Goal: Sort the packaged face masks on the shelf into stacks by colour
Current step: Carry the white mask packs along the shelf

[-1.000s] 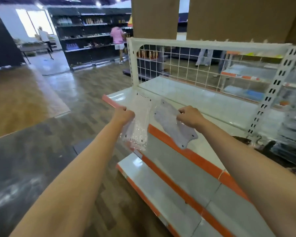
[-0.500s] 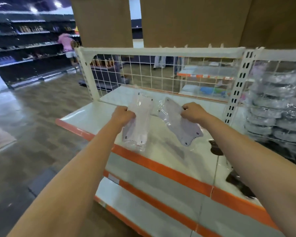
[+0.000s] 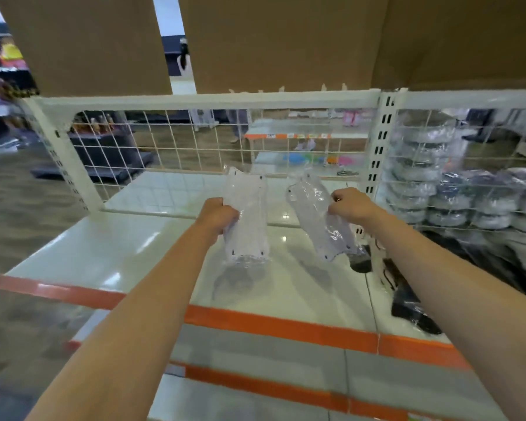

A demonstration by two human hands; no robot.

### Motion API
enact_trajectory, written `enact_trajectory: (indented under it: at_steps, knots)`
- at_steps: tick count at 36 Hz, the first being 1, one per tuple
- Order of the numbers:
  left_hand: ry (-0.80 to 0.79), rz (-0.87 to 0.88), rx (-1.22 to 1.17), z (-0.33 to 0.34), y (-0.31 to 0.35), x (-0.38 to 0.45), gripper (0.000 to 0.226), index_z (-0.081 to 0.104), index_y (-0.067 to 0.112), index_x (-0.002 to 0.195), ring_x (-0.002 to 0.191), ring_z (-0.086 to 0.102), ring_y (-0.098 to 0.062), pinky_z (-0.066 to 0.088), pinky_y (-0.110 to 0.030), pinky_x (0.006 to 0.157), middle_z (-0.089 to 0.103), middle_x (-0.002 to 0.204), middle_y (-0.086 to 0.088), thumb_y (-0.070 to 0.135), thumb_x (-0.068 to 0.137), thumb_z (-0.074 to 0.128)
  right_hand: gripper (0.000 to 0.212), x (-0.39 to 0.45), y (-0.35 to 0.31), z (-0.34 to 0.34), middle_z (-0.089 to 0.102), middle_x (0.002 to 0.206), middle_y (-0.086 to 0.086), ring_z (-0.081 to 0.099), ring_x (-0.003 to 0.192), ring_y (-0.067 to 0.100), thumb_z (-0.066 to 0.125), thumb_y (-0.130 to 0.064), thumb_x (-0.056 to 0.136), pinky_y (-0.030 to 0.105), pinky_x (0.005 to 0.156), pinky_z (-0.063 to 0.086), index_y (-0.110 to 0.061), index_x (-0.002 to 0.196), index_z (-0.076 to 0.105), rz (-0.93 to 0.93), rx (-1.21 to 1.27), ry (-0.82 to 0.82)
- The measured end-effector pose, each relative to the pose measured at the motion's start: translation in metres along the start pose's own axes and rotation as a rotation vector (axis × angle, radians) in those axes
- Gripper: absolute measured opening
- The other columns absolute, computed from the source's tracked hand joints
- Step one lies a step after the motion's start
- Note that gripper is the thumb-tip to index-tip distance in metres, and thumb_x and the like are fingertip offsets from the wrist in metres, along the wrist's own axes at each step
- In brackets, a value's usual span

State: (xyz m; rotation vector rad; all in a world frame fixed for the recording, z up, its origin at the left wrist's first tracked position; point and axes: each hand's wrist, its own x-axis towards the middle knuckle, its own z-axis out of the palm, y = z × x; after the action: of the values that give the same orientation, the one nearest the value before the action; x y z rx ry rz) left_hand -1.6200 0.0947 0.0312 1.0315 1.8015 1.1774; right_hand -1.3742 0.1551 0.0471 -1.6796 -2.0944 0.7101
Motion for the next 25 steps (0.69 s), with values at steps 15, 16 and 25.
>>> enact_trajectory:
  at_steps: [15,16,25]
  knots:
    - [-0.3,0.033,0.038,0.035,-0.013,0.021,0.023,0.047,0.007,0.064,0.055,0.042,-0.02,0.033,-0.024,0.054,0.044,0.063,-0.009,-0.009,0.08,0.051,0.021,-0.058,0.029,0.01,0.044,0.071,0.008,0.045,0.072,0.021,0.055,-0.005,0.086,0.026,0.057,0.033,-0.006,0.067,0.046,0.254,0.039,0.138]
    - [-0.316,0.03,0.045,0.036,-0.014,0.021,0.02,0.048,0.007,0.068,0.055,0.042,-0.02,0.033,-0.024,0.054,0.045,0.065,-0.01,-0.008,0.08,0.051,0.022,-0.062,0.03,0.011,0.045,0.071,0.006,0.045,0.074,0.021,0.055,-0.005,0.086,0.026,0.056,0.032,-0.007,0.066,0.046,0.261,0.043,0.145]
    - [-0.466,0.046,0.028,0.062,-0.01,0.02,0.014,0.057,0.005,0.085,0.067,0.051,-0.023,0.04,-0.026,0.06,0.054,0.078,-0.013,-0.008,0.079,0.053,0.013,-0.09,0.047,-0.003,0.049,0.081,0.013,0.044,0.077,0.018,0.056,-0.005,0.085,0.029,0.063,0.03,0.008,0.084,0.056,0.333,0.009,0.236]
